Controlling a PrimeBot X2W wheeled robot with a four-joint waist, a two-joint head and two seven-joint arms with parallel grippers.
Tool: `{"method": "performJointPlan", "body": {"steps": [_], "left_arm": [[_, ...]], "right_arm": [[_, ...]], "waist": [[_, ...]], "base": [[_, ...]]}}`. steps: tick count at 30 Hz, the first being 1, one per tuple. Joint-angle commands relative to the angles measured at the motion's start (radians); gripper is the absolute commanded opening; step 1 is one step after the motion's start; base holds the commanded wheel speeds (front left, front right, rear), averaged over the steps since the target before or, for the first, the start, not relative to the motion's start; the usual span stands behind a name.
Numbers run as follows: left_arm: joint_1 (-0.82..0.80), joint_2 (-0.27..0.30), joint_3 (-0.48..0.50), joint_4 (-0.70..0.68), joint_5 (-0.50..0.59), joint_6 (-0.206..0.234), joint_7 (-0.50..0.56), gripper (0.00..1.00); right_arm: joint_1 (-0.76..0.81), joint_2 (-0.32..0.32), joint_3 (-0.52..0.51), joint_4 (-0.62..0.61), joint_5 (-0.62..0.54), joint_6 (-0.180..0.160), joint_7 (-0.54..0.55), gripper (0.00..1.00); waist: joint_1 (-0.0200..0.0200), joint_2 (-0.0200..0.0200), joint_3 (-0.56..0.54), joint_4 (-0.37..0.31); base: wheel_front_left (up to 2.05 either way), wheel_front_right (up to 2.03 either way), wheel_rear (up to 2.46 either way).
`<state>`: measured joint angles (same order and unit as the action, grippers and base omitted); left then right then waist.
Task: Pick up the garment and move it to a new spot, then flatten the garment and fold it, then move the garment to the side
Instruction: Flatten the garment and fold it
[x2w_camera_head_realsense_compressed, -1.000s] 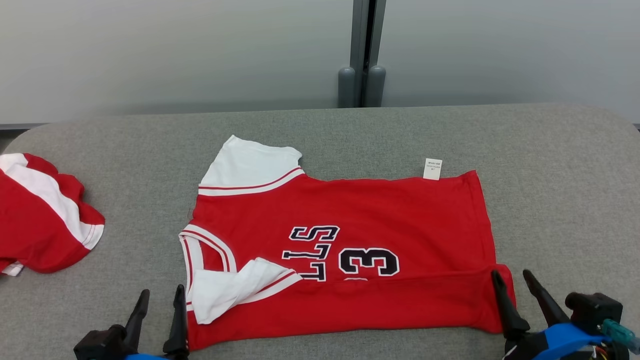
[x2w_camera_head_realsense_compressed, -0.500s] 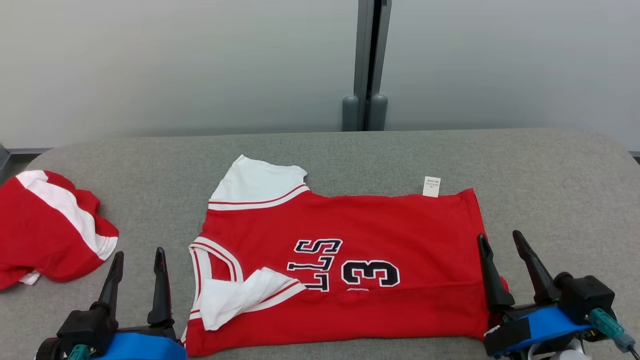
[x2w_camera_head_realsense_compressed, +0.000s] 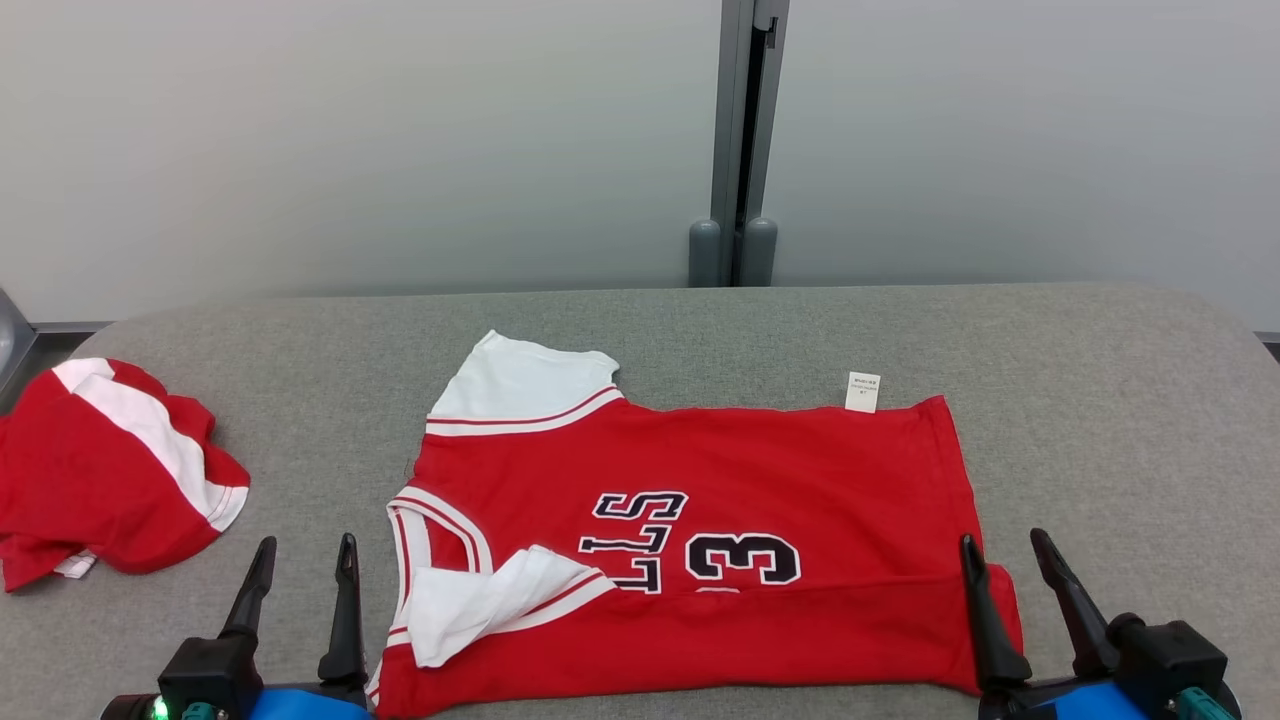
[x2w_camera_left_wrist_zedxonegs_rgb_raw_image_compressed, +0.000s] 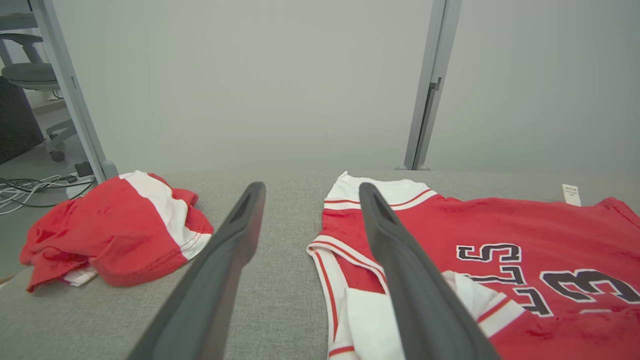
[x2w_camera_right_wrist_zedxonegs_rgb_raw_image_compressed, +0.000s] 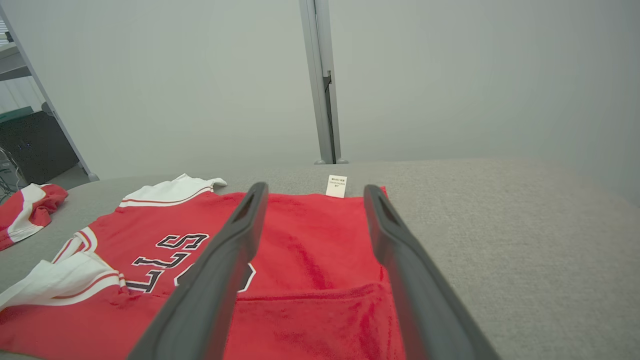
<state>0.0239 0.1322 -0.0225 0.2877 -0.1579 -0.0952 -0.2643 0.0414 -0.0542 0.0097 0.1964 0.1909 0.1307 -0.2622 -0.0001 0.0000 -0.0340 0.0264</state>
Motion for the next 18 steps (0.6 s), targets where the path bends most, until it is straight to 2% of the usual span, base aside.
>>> {"method": "performJointPlan", "body": {"steps": [1, 18], "left_arm": [[0.007, 0.001, -0.002, 0.011, 0.009, -0.004, 0.0, 1.0], [0.005, -0.008, 0.013, 0.043, 0.038, -0.02, 0.0, 1.0]], "right_arm": [[0.017, 0.003, 0.005, 0.008, -0.012, 0.0, -0.004, 1.0], [0.006, 0.004, 0.021, 0.046, -0.019, 0.0, -0.004, 1.0]], "waist": [[0.0001, 0.0, -0.001, 0.0], [0.0001, 0.0, -0.01, 0.006]], "base": [[0.0, 0.0, 0.0], [0.0, 0.0, 0.0]]}}
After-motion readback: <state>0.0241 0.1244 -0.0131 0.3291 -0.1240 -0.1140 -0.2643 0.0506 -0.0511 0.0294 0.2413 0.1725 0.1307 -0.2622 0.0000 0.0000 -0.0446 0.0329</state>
